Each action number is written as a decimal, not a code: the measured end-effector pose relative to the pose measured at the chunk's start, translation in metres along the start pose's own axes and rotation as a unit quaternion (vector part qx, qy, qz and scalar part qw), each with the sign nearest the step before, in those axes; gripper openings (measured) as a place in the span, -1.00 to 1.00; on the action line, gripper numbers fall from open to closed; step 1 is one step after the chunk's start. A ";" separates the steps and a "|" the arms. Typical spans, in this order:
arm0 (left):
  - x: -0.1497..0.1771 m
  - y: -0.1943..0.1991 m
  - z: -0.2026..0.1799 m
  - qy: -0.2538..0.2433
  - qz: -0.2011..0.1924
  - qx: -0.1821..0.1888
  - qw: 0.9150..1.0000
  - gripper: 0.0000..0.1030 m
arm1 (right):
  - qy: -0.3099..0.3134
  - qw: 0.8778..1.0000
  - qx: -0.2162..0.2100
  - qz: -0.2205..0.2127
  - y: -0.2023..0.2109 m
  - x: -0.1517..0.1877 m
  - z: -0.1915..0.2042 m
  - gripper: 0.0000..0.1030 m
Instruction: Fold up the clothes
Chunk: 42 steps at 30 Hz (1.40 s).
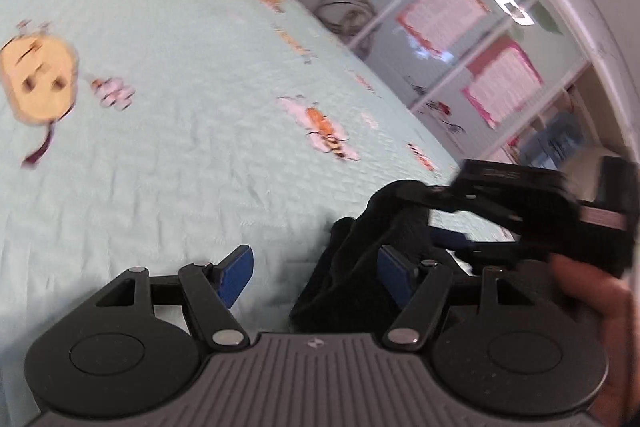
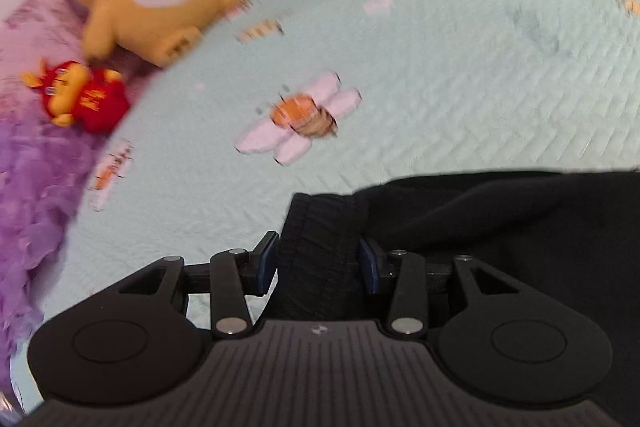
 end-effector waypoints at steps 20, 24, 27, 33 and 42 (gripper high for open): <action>0.013 -0.009 -0.013 0.032 0.061 0.035 0.997 0.40 | 0.122 0.991 0.043 -0.026 0.229 0.161 -0.065 0.29; 0.024 -0.013 -0.009 0.055 0.082 0.029 0.995 0.40 | 0.159 0.986 0.051 0.005 0.224 0.203 -0.073 0.29; 0.027 -0.016 -0.010 0.047 0.078 0.016 0.996 0.40 | 0.178 0.980 0.088 -0.006 0.217 0.200 -0.098 0.29; 0.028 -0.019 -0.014 0.038 0.074 0.007 0.997 0.40 | 0.208 0.971 0.092 -0.079 0.202 0.165 -0.113 0.28; 0.034 -0.023 -0.015 0.026 0.078 -0.004 0.997 0.43 | 0.218 0.968 0.055 -0.112 0.206 0.160 -0.101 0.38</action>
Point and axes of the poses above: each gripper's, at about its wrist camera, not at the fingertips, and y roughly against the way its jaws point, z to its left, x to its underside, the point moved 9 cm from there along -y, roughly the way its jaws point, and after that the axes turned 12 degrees about -x, right-handed, at the moved point
